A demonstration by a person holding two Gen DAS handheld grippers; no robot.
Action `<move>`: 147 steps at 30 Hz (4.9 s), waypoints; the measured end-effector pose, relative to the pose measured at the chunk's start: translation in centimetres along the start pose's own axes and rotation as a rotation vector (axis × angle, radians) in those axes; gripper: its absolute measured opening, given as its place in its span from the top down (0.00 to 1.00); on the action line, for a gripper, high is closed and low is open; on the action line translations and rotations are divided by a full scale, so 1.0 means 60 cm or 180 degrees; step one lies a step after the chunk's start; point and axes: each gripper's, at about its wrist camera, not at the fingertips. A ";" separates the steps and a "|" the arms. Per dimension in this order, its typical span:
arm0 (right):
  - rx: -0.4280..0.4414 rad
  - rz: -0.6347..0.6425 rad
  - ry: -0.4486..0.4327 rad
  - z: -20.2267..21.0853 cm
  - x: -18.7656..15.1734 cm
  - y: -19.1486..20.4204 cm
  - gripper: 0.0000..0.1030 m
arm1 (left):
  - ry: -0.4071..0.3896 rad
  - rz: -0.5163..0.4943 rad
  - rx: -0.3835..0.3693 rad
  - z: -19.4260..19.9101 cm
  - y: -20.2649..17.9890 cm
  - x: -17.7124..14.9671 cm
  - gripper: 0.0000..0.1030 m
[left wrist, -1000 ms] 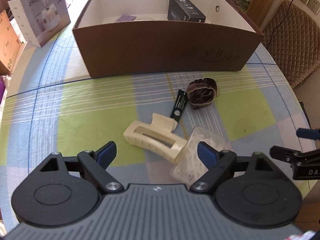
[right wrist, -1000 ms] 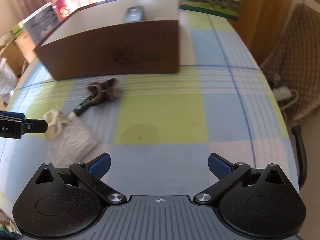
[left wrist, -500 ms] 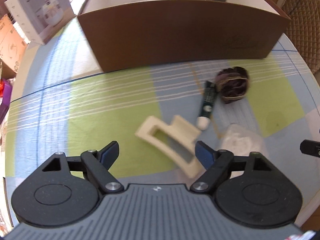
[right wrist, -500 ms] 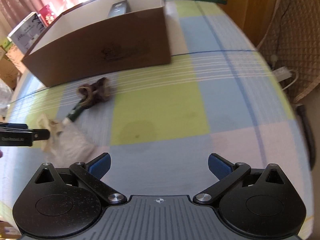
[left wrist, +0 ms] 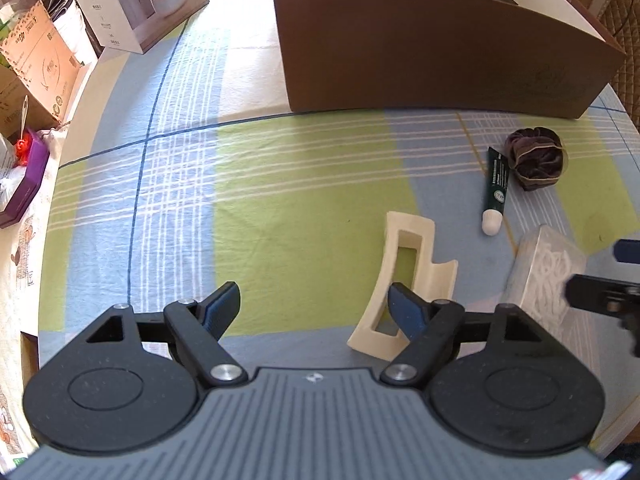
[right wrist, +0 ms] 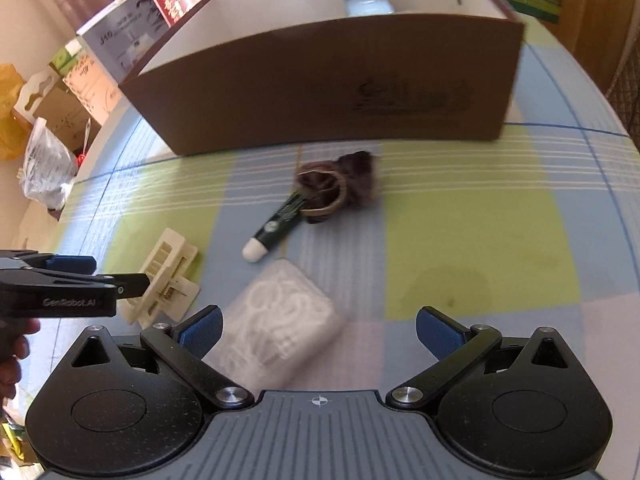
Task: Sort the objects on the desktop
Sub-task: 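Move the left tool to the cream hair clip while the right tool approaches the white floss box, then close the left gripper on the cream hair clip while the right gripper grasps the white floss box, then carry the hair clip and floss box into the brown box, open both grippers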
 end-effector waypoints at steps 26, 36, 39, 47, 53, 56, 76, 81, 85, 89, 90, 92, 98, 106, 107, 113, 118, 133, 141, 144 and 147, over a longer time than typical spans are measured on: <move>-0.0421 0.0253 -0.0103 -0.005 -0.011 -0.092 0.21 | -0.0147 -0.0585 -0.0593 0.014 -0.020 0.002 0.23; -0.0339 0.0412 -0.0221 0.020 -0.013 -0.100 0.20 | -0.0136 -0.0428 -0.0871 0.015 -0.049 0.009 0.22; -0.0338 0.0412 -0.0230 0.020 -0.015 -0.102 0.21 | -0.0091 -0.0263 -0.0806 0.003 -0.062 0.008 0.21; -0.0321 0.0492 -0.0247 0.026 -0.016 -0.109 0.21 | -0.0076 -0.0104 -0.0659 -0.017 -0.053 -0.005 0.48; -0.0273 0.0644 -0.0223 0.026 -0.012 -0.108 0.20 | -0.0083 0.0045 -0.0709 -0.018 -0.011 -0.012 0.50; -0.0258 0.0720 -0.0217 0.023 -0.007 -0.106 0.20 | -0.0087 0.0237 -0.0755 -0.023 -0.001 -0.005 0.50; -0.0096 0.1301 -0.0130 -0.020 0.011 -0.069 0.39 | -0.0082 -0.0085 -0.0450 -0.022 -0.033 -0.009 0.65; -0.0104 0.1180 -0.0101 -0.023 0.009 -0.067 0.46 | -0.0114 -0.0034 -0.0401 -0.025 -0.037 -0.003 0.65; 0.0000 0.1018 -0.0030 -0.008 0.010 -0.074 0.46 | -0.0137 -0.0083 -0.0405 -0.020 -0.044 -0.001 0.66; 0.0115 0.0863 -0.0057 0.016 0.015 -0.081 0.46 | -0.0244 -0.0102 -0.0455 0.002 -0.043 0.004 0.66; 0.0136 0.0841 -0.0069 0.021 0.018 -0.082 0.46 | -0.0275 -0.0113 -0.0455 0.008 -0.043 0.008 0.66; 0.0162 0.0818 -0.0110 0.031 0.027 -0.082 0.46 | -0.0342 -0.0141 -0.0449 0.023 -0.041 0.019 0.66; 0.0306 0.0768 -0.0341 0.072 0.083 -0.080 0.46 | -0.0616 -0.0241 -0.0459 0.067 -0.030 0.068 0.66; 0.0461 0.0925 -0.0724 0.103 0.204 -0.050 0.46 | -0.0982 -0.0392 -0.0415 0.101 -0.012 0.186 0.66; 0.0484 0.0935 -0.0745 0.104 0.220 -0.047 0.46 | -0.1011 -0.0406 -0.0412 0.102 -0.011 0.203 0.66; 0.0378 0.0911 -0.0877 0.080 0.299 -0.024 0.46 | -0.1036 -0.0398 -0.0409 0.085 0.002 0.298 0.66; -0.0057 0.0767 -0.0904 0.039 0.354 -0.042 0.46 | -0.0950 -0.0430 -0.0292 0.052 0.010 0.343 0.66; -0.0390 0.0422 -0.0863 -0.059 0.438 -0.069 0.46 | -0.0677 -0.0281 -0.0287 -0.047 0.030 0.409 0.66; -0.0315 0.0530 -0.0901 -0.075 0.450 -0.065 0.42 | -0.0581 -0.0256 -0.0271 -0.077 0.040 0.420 0.66; -0.0288 0.0561 -0.0895 -0.072 0.450 -0.067 0.38 | -0.0562 -0.0255 -0.0254 -0.083 0.043 0.422 0.66; -0.0244 0.0552 -0.0890 -0.068 0.447 -0.070 0.38 | -0.0546 -0.0257 -0.0237 -0.089 0.043 0.424 0.66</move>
Point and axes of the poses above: each gripper's, at about its wrist camera, not at the fingertips, and z roughly against the way its jaws point, y to its left, x to its top, and after that the axes turned 11 degrees about -z, right-handed
